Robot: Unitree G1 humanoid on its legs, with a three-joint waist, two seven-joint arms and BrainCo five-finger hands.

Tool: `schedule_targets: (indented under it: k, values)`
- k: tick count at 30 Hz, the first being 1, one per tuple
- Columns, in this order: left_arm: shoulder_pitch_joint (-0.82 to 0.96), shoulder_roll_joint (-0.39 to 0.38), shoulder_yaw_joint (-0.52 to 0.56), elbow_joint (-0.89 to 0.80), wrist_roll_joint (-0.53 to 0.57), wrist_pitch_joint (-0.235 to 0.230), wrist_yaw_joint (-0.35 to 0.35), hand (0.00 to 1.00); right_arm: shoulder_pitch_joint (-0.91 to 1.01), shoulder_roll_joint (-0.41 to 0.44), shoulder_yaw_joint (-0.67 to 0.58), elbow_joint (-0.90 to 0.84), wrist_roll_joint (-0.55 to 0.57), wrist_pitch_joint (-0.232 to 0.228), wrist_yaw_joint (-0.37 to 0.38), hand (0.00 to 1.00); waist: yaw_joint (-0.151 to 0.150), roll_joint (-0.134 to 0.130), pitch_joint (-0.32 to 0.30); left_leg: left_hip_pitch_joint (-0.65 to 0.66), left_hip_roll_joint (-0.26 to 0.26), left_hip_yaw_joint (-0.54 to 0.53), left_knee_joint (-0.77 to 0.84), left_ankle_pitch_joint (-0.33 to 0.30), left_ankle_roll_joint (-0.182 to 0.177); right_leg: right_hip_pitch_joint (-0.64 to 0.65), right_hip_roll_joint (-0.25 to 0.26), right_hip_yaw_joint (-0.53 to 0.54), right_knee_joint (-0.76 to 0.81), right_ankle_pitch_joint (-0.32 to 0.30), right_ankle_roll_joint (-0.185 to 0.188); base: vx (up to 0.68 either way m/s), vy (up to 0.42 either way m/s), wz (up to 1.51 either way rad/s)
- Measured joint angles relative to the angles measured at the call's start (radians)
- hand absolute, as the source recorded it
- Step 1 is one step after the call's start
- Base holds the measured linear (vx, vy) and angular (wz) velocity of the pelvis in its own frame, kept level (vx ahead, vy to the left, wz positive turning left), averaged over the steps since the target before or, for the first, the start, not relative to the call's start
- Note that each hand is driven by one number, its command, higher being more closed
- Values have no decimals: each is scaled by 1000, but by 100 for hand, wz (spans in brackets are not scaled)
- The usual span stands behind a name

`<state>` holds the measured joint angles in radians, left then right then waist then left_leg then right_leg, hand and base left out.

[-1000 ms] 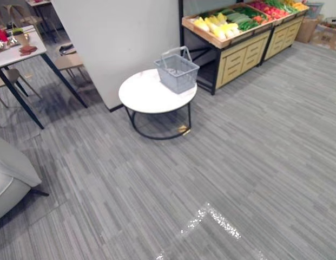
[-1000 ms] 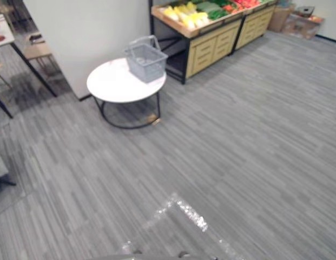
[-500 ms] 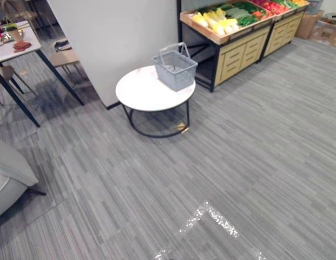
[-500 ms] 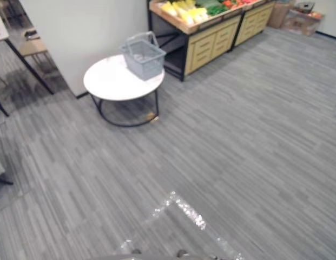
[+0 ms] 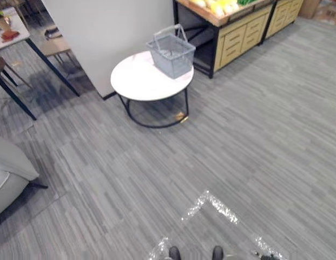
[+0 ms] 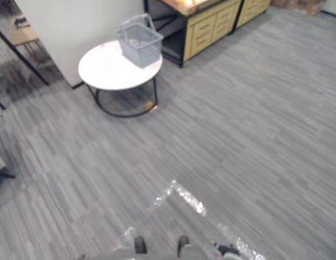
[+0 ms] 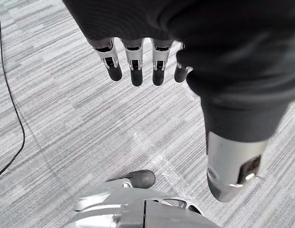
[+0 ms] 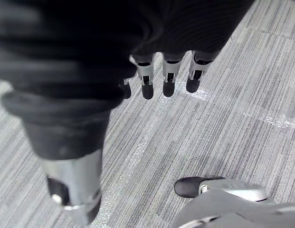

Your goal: Pick vegetable in the basket

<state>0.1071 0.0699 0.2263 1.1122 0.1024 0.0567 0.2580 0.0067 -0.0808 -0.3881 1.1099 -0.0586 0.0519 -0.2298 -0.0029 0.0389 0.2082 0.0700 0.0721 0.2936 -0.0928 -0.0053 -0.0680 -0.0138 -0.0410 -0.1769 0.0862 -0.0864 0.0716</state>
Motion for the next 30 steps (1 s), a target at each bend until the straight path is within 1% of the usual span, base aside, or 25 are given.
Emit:
schedule_targets:
  k: [2, 3, 4, 5, 6, 7, 9, 10, 11, 12, 13, 14, 15, 17, 18, 20, 21, 22, 23, 24, 25, 26, 27, 29, 30]
  values:
    - [-9, 5, 20, -2, 0, 10, 1, 0, -5, 8, -1, 0, 14, -2, -1, 0, -6, -18, 22, -55, 6, -2, 111, -31, -25, -21, -19, -6, 55, -39, -16, -71, -48, 17]
    - [-7, 8, 32, -4, 0, 14, 1, 0, -2, 15, -12, 2, 22, -2, -1, 0, -3, -30, 41, -111, 23, -2, 277, -70, -37, -15, -31, -8, 76, -80, -40, -75, -99, 12]
    - [3, -1, 66, -9, 0, 18, 2, 0, 7, 16, -18, -2, 31, -2, -2, 0, 1, -32, 44, -197, 57, -3, 480, -91, -32, -10, -34, -6, 96, -98, -45, -71, -116, 4]
    - [6, -11, 91, -9, 0, 20, 2, 0, 13, 15, -17, -8, 34, -4, -2, 0, 2, -25, 49, -239, 78, -8, 587, -90, -29, -1, -30, -8, 101, -103, -50, -39, -147, -6]
    - [19, -36, 141, -15, 0, 25, 3, 0, 33, 13, -16, -36, 39, -7, -2, 0, 5, -6, 56, -307, 120, -20, 753, -60, 6, 13, -20, -10, 122, -120, -56, 1, -105, -5]
    - [26, -47, 161, -20, 0, 29, 3, 0, 44, 13, -11, -54, 39, -8, -3, 0, 6, 3, 60, -331, 132, -33, 812, -33, 18, 21, -18, -9, 137, -132, -57, 22, -91, -8]
    - [55, -68, 186, -41, -1, 37, 2, 0, 75, 20, 38, -117, 38, -7, -1, 0, 14, -8, 66, -407, 141, -68, 962, 108, 30, 34, -31, 10, 167, -161, -65, 35, -32, -17]
    - [56, -71, 188, -49, -1, 37, 1, 0, 76, 18, 53, -130, 38, -7, -1, 0, 18, -10, 66, -427, 144, -67, 985, 106, 32, 34, -34, 20, 167, -164, -69, 67, -17, -32]
    - [62, -78, 200, -57, -2, 37, 0, 0, 73, 15, 79, -164, 39, -7, 0, 0, 27, -8, 66, -457, 155, -81, 978, 51, 18, 35, -37, 36, 162, -167, -73, 93, 0, -25]
    - [63, -79, 204, -60, -2, 37, 0, 0, 69, 15, 88, -178, 39, -6, 0, 0, 33, -10, 66, -471, 160, -87, 940, 24, 9, 35, -40, 40, 157, -168, -72, 114, 8, -18]
    - [63, -79, 204, -65, -2, 35, 0, 0, 66, 16, 96, -188, 41, -6, 1, 0, 35, -13, 66, -471, 164, -86, 886, 16, 3, 36, -43, 42, 156, -168, -71, 117, 45, -3]
    - [66, -84, 204, -79, -2, 35, 1, 0, 57, 17, 121, -205, 42, -8, 2, 0, 36, -13, 64, -462, 167, -85, 743, 18, -4, 41, -49, 44, 151, -174, -61, 161, 101, -4]
    - [75, -90, 205, -86, -2, 35, 1, 0, 39, 19, 125, -208, 47, -8, 9, 0, 37, -11, 63, -449, 168, -83, 584, 24, -5, 44, -56, 48, 152, -181, -43, 190, 131, -2]
    - [77, -95, 206, -87, -3, 35, 2, 0, 31, 20, 142, -210, 59, -8, 17, 0, 38, -6, 60, -430, 165, -83, 398, 48, -13, 59, -66, 49, 151, -192, -12, 238, 189, -1]
    - [77, -100, 198, -85, -9, 34, 4, 0, 30, 18, 155, -209, 59, -9, 21, 0, 43, 8, 50, -420, 165, -89, 259, 71, -34, 88, -71, 50, 143, -218, 15, 308, 266, -3]
    - [85, -99, 164, -67, -14, 34, 4, 0, 27, 6, 162, -191, 59, -10, 23, 0, 45, 25, 38, -412, 170, -90, 196, 71, -34, 130, -70, 59, 126, -243, 44, 420, 381, -19]
    - [93, -93, 148, -43, -18, 34, -1, 0, 25, 7, 162, -173, 59, -10, 22, 0, 50, 29, 30, -393, 169, -105, 203, 152, -38, 173, -84, 77, 101, -261, 59, 515, 484, -41]
    - [93, -59, 131, -36, -19, 34, -1, 0, 13, 30, 163, -141, 60, -9, 27, 0, 58, -25, 6, -400, 125, -83, 253, 134, -33, 188, -131, 112, 70, -261, 48, 431, 399, -38]
    - [94, -43, 122, -37, -19, 33, 0, 0, 10, 40, 163, -135, 59, -9, 31, 0, 58, -47, -10, -416, 109, -78, 274, 107, -26, 177, -148, 131, 67, -236, 45, 406, 353, -24]
    - [80, -22, 106, -39, -19, 30, 1, 0, 3, 49, 162, -122, 59, -10, 35, 0, 58, -74, -27, -440, 88, -63, 333, 60, -14, 152, -178, 152, 86, -186, 65, 413, 347, -21]
    - [73, -8, 94, -37, -16, 30, 0, 0, -4, 49, 161, -109, 59, -10, 37, 0, 63, -94, -32, -441, 74, -39, 380, 28, 15, 144, -205, 178, 109, -165, 82, 495, 409, -30]
    - [72, -1, 91, -36, -16, 30, 0, 0, -4, 49, 159, -107, 58, -10, 37, 0, 64, -105, -39, -440, 64, -22, 417, -7, 38, 136, -227, 195, 132, -148, 83, 479, 395, -45]
    - [70, 5, 77, -36, -17, 30, 0, 0, -5, 41, 159, -108, 58, -12, 38, 0, 59, -103, -54, -439, 51, -8, 467, -55, 60, 101, -246, 220, 201, -97, 83, 452, 371, -45]
    - [63, 11, 60, -35, -17, 32, 0, 0, -7, 35, 158, -104, 58, -12, 38, 0, 60, -88, -60, -426, 49, -2, 483, -92, 69, 30, -251, 235, 324, -23, 88, 281, 244, -35]
    - [58, 14, 44, -35, -17, 32, -2, 0, -8, 37, 158, -96, 58, -11, 38, 0, 59, -90, -58, -393, 40, 13, 467, -119, 78, -41, -270, 230, 456, 50, 79, 329, 270, -28]
